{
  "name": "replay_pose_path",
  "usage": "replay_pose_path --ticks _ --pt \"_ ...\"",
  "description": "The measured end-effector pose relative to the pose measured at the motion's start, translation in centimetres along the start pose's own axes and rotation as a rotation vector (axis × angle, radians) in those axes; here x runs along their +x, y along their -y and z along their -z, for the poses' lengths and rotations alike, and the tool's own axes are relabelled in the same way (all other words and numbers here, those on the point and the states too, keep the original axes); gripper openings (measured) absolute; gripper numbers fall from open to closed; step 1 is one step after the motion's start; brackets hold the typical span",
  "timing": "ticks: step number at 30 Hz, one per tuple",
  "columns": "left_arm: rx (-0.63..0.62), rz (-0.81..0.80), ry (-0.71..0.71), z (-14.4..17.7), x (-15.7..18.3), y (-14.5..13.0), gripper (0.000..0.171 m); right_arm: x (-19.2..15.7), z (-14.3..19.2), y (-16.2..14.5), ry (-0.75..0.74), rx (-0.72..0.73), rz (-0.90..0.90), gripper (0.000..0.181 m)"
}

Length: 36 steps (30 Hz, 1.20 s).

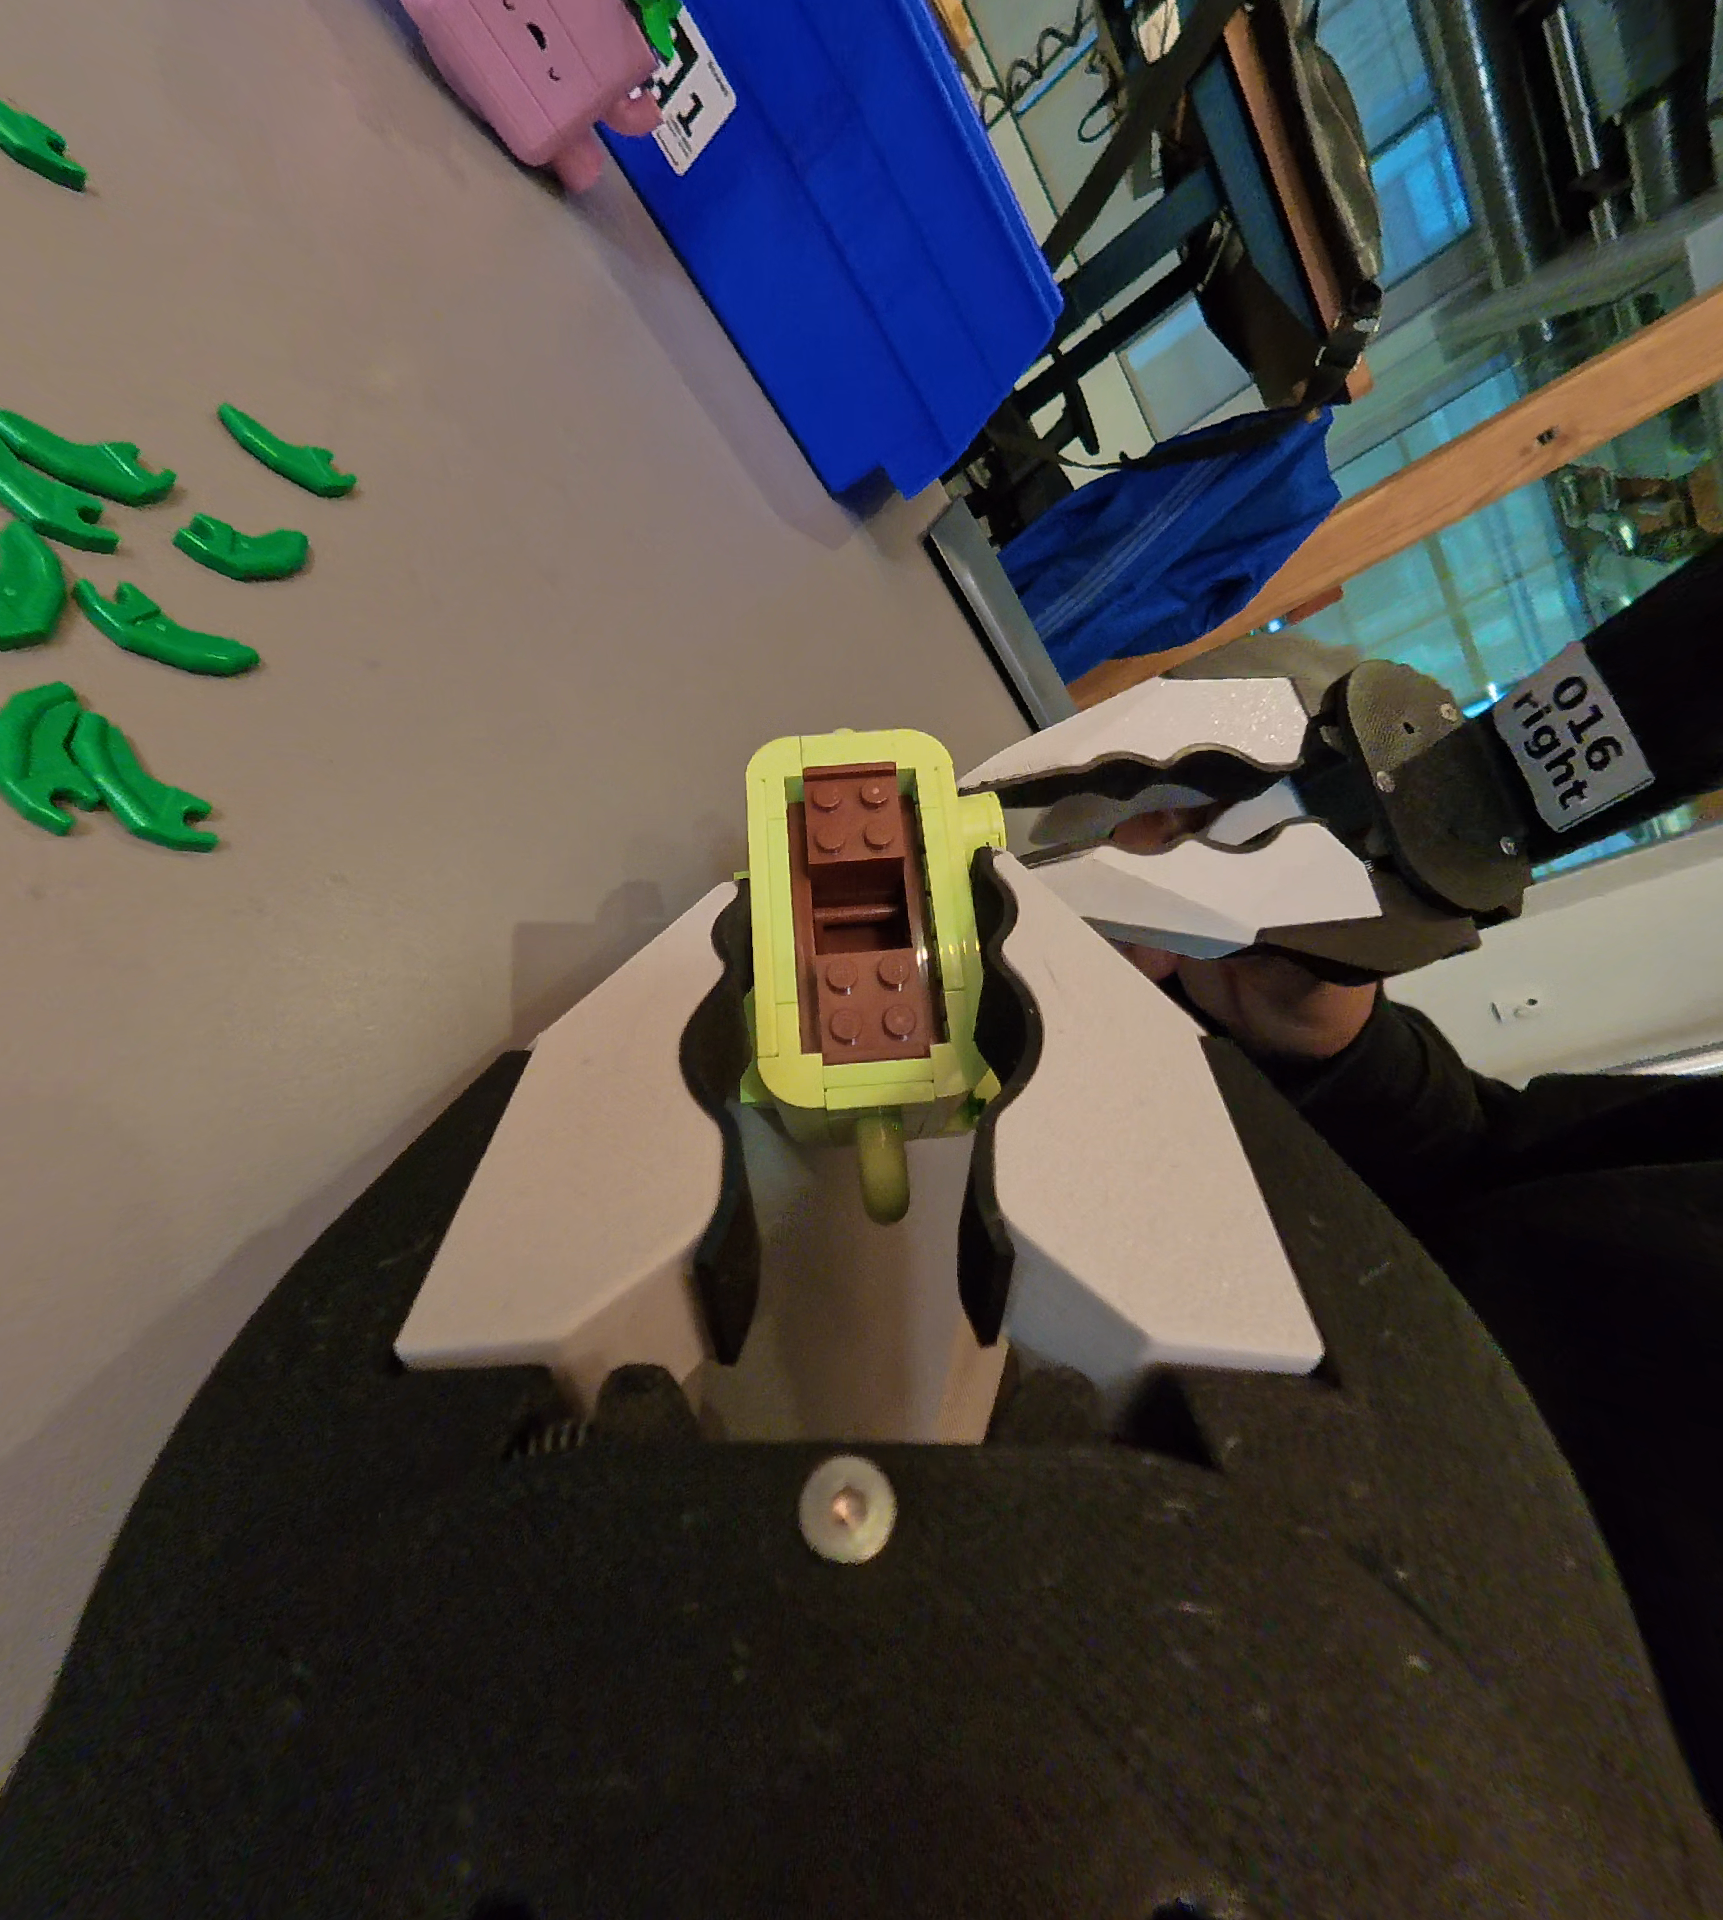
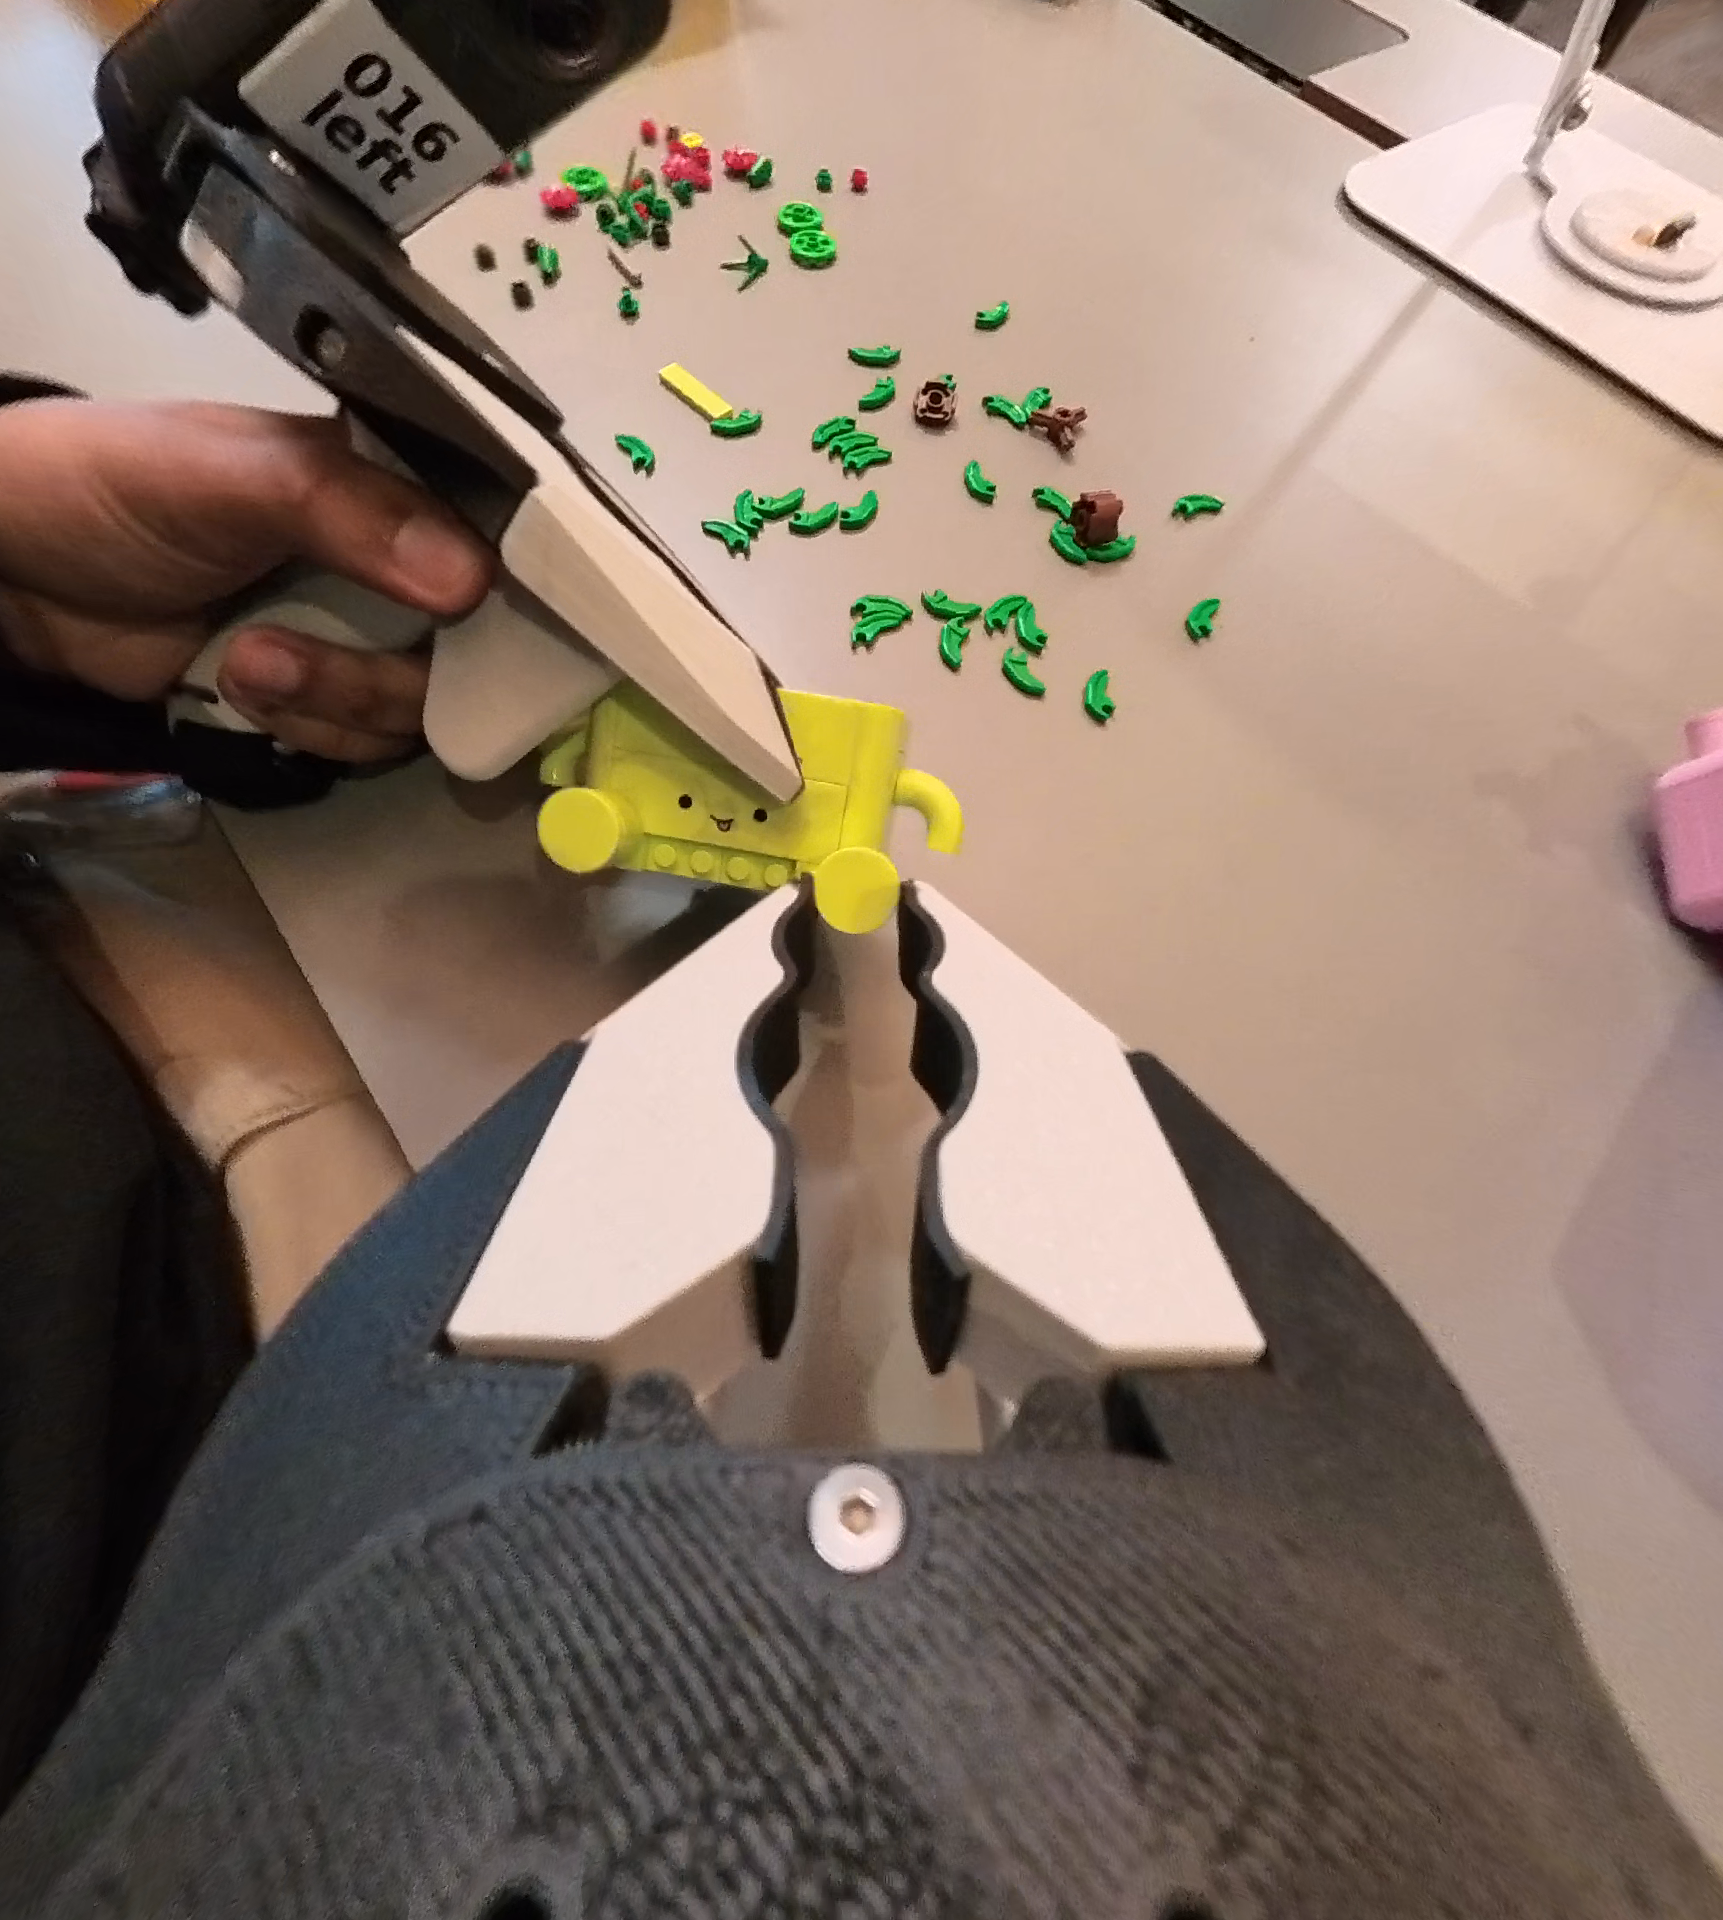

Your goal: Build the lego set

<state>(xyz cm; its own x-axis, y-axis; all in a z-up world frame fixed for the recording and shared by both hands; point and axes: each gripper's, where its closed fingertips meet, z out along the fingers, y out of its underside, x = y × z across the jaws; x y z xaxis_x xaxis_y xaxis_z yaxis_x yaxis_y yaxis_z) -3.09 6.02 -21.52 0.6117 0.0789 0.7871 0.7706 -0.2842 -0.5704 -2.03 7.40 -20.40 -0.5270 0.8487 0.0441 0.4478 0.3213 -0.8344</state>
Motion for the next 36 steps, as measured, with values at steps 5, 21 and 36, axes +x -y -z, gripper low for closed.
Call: replay_pose_path --ticks 5,21,36 --pt "0.026 0.008 0.008 0.1 -0.1 0.3 0.040 0.1 -0.2 0.2 0.039 0.066 -0.258 0.014" --pt "0.105 0.008 0.058 0.4 -0.5 1.0 0.040 0.9 -0.7 0.7 0.075 0.267 -0.744 0.013" --pt "0.423 -0.295 0.208 2.1 2.9 3.4 0.040 0.9 1.3 4.5 -0.072 0.522 -0.411 0.014"
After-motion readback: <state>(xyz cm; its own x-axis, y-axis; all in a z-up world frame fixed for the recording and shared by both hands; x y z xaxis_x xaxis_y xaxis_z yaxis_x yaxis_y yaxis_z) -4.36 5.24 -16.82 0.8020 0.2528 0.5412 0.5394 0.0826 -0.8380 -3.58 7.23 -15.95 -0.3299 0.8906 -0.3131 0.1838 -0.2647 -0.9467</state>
